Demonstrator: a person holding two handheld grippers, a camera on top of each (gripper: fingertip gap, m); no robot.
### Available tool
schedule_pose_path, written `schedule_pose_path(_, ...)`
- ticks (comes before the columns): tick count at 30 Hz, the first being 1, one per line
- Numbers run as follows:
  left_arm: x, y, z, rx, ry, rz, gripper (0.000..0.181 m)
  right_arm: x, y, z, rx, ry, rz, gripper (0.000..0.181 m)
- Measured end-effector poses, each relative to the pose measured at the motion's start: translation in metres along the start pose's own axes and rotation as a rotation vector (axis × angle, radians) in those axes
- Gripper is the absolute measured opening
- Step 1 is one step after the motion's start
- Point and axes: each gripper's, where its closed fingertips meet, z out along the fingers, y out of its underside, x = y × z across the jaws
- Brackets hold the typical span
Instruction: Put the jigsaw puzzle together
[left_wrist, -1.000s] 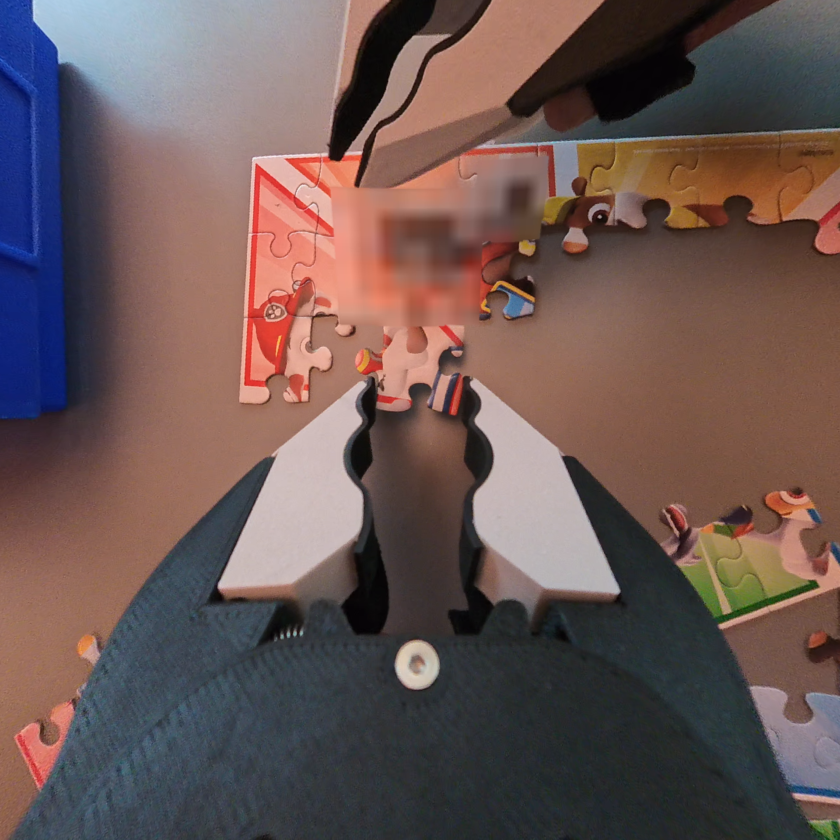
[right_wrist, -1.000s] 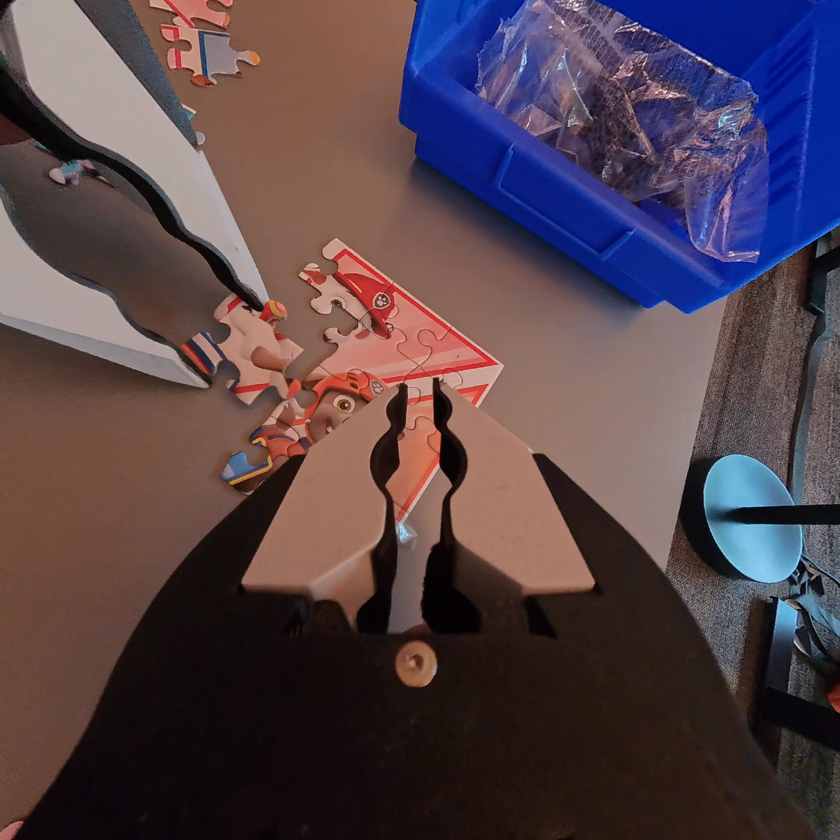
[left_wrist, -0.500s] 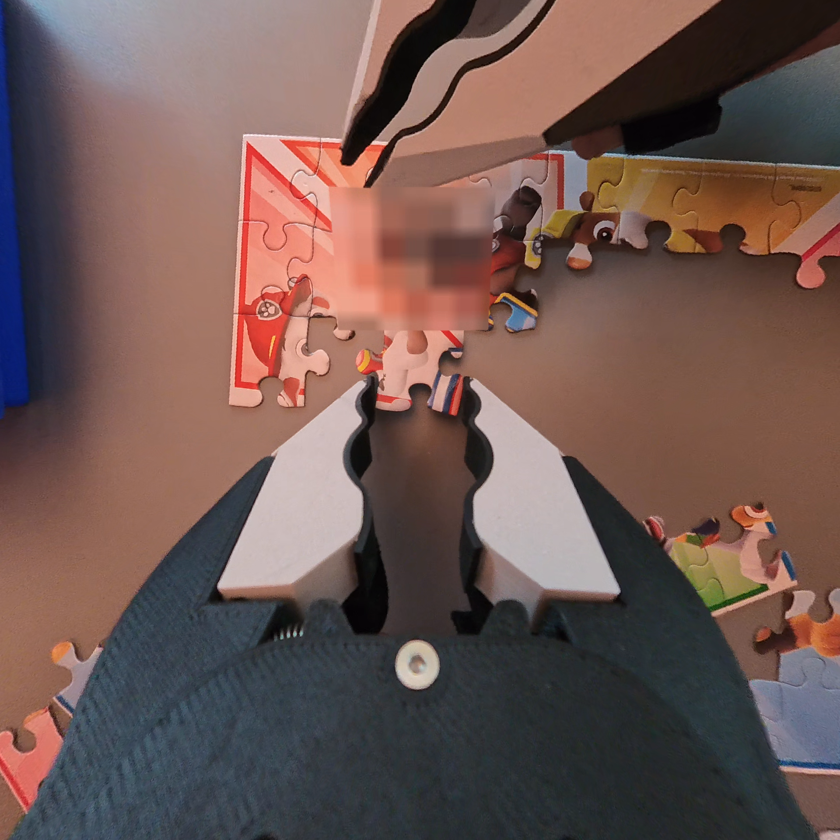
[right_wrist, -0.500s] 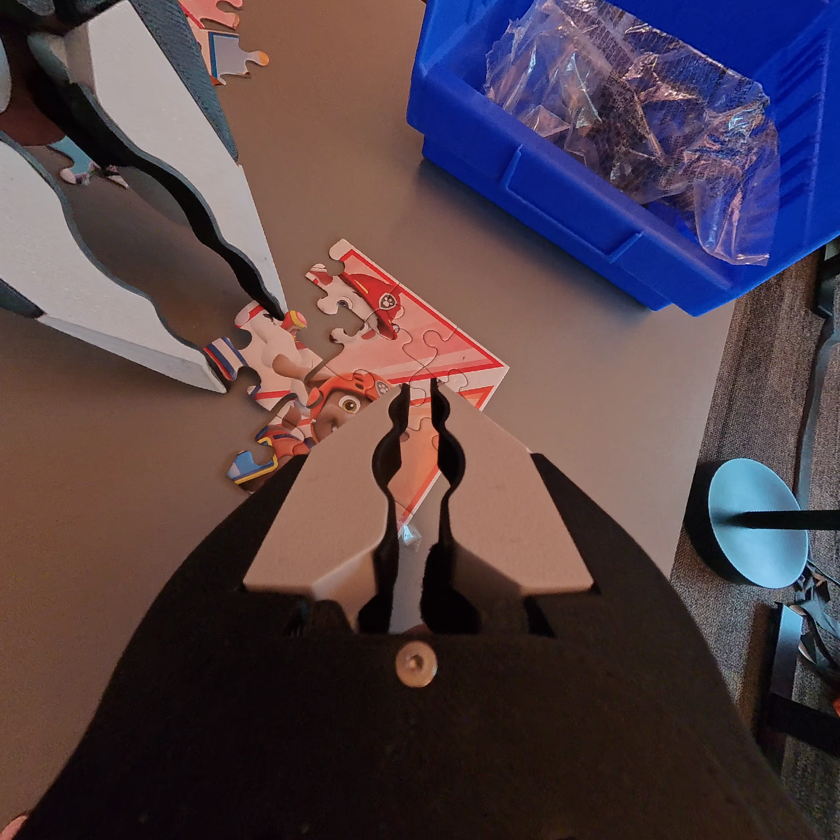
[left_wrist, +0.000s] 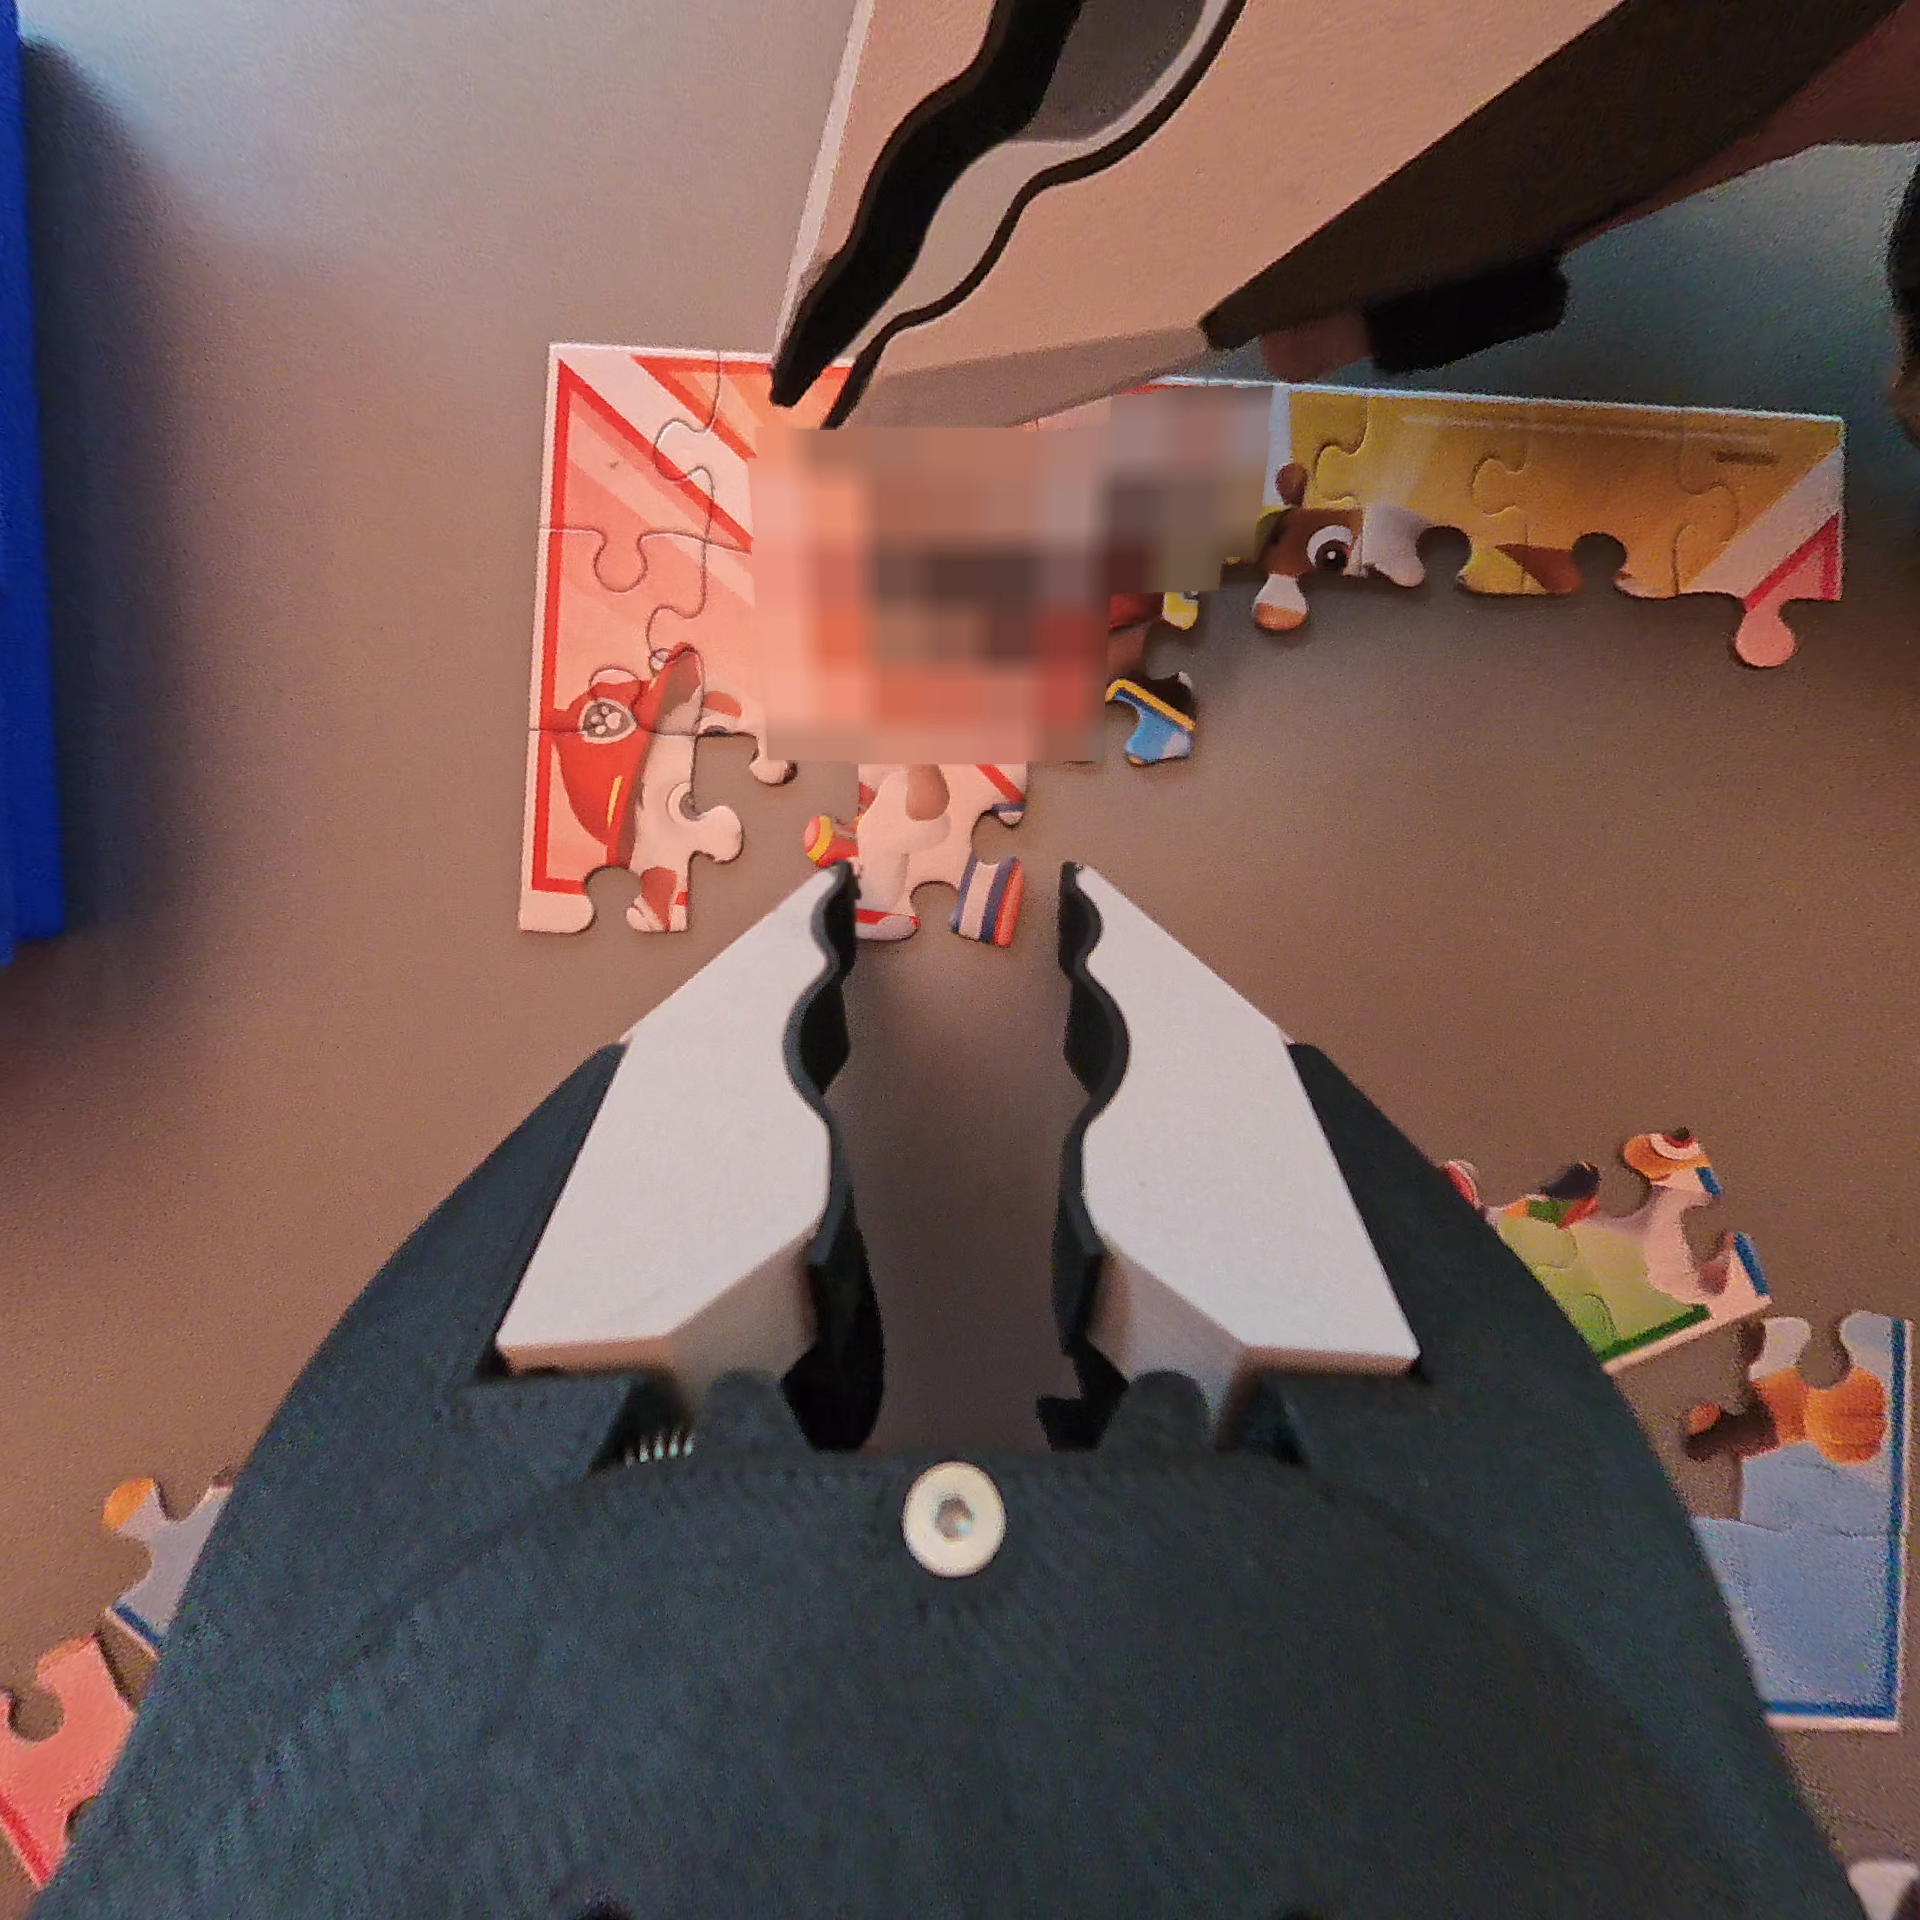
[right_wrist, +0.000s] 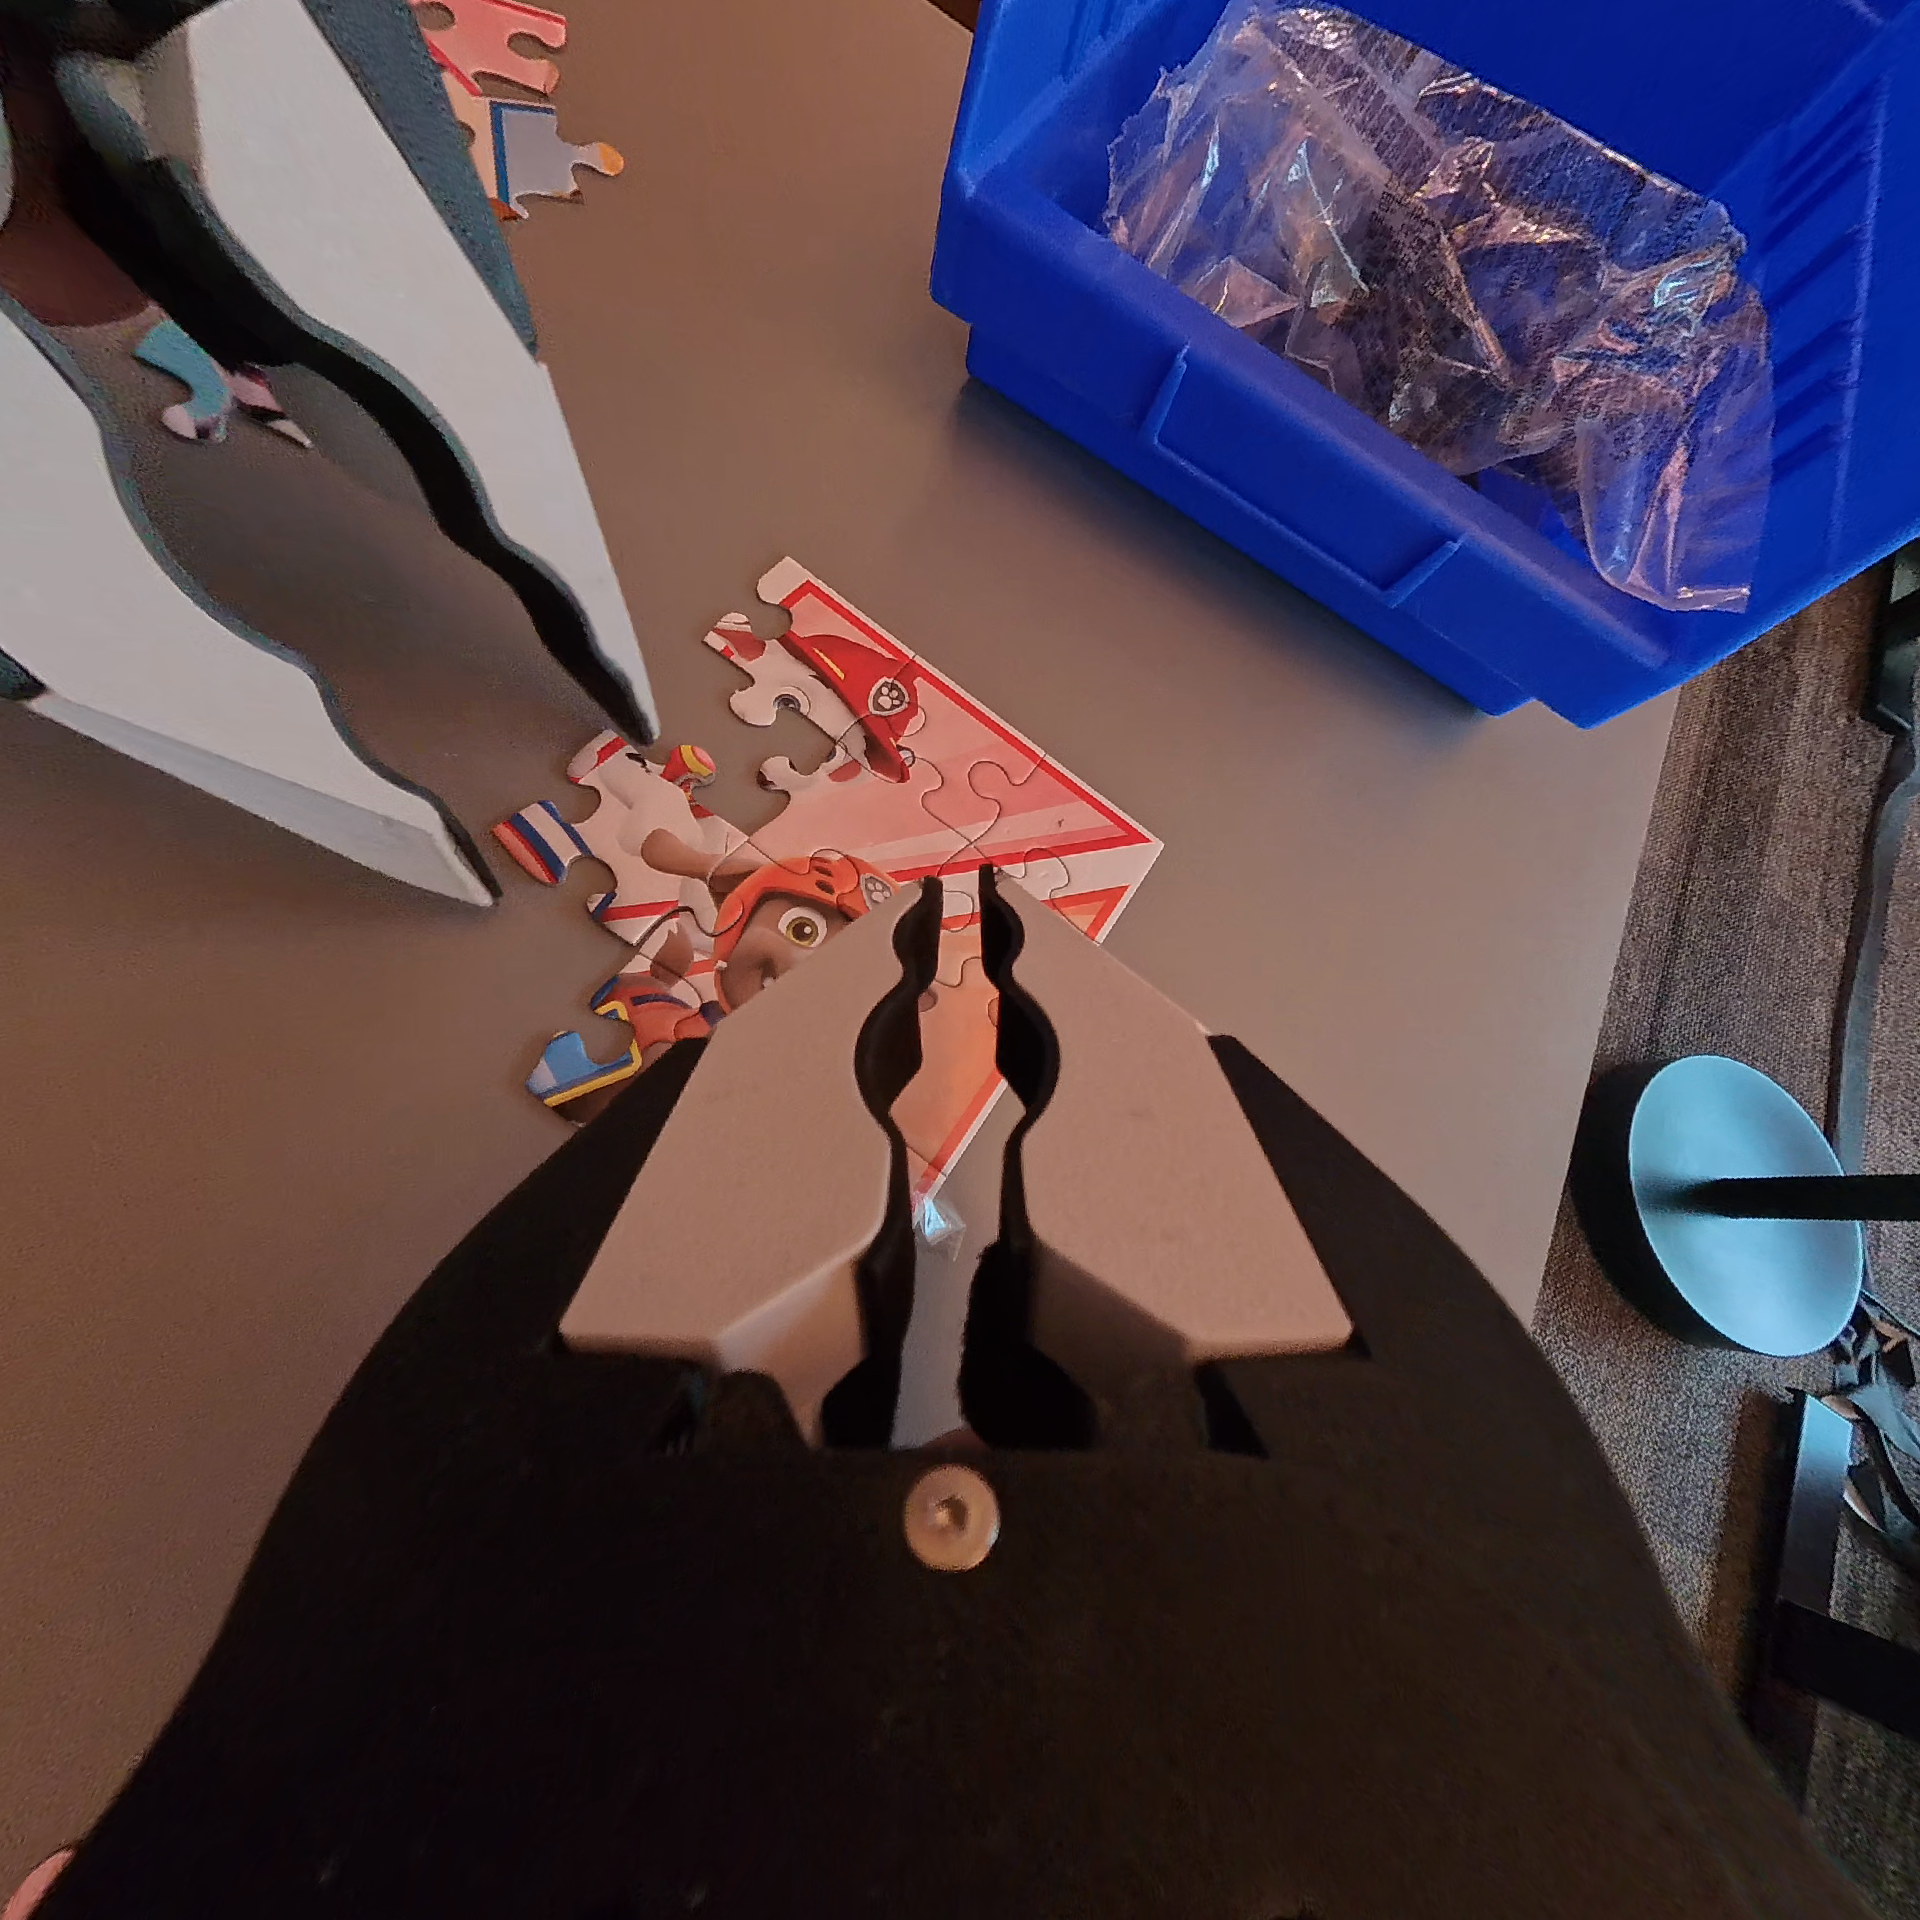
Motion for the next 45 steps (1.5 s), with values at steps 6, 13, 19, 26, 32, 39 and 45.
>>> schedule_pose_path(6,-0.006,-0.013,0.003,0.038,-0.013,-0.003,0.024,-0.002,0.001,0.001,-0.002,-0.010,0.001,0.003)
schedule_pose_path(13,-0.008,-0.011,0.015,-0.039,-0.069,0.054,0.000,-0.005,0.004,0.004,-0.019,-0.024,-0.003,0.000)
schedule_pose_path(19,-0.004,-0.027,0.012,0.004,-0.025,0.032,0.000,-0.005,0.002,0.003,-0.011,-0.022,-0.002,0.000)
schedule_pose_path(26,-0.017,-0.024,-0.015,0.055,-0.033,-0.024,0.010,0.000,0.001,0.001,0.005,-0.007,0.018,0.000)
schedule_pose_path(32,-0.042,0.014,-0.068,0.039,-0.121,-0.072,0.017,0.014,0.000,-0.004,0.029,0.044,0.076,0.000)
schedule_pose_path(39,-0.050,0.064,-0.097,0.006,-0.187,-0.127,0.019,0.022,0.002,-0.006,0.039,0.071,0.109,0.000)
schedule_pose_path(45,-0.057,0.101,-0.113,0.006,-0.203,-0.210,0.022,0.027,0.005,-0.007,0.041,0.085,0.126,0.000)
